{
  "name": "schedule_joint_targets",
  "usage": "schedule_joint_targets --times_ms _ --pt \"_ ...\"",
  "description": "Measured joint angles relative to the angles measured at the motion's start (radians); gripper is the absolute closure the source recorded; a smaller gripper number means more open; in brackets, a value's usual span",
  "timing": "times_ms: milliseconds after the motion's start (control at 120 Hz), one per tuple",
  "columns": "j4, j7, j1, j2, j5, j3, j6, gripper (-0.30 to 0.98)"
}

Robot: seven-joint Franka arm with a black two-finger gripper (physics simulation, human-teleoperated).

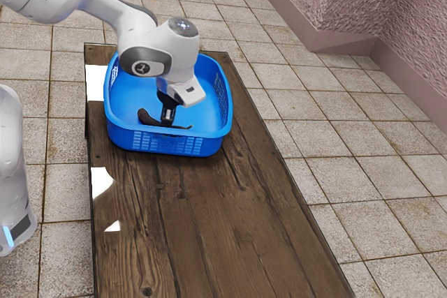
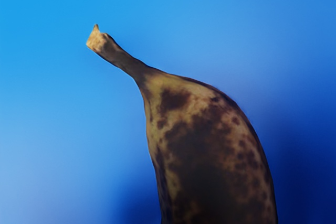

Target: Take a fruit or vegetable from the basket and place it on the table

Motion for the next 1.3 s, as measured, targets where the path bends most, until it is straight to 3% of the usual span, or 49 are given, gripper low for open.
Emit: schedule_joint_targets --times_ms 492,808,992,1300 --pt "0.002 0.004 -0.001 0.01 0.003 0.0 0.006 0.47" --pt "0.074 -0.023 -0.001 -0.009 0.01 -0.01 -0.057 0.57" --pt "0.164 -0.042 -0.001 -0.029 0.006 -0.046 -0.14 0.55" --pt "0.422 -0.072 -0.002 -0.038 -0.065 -0.223 -0.292 0.57"
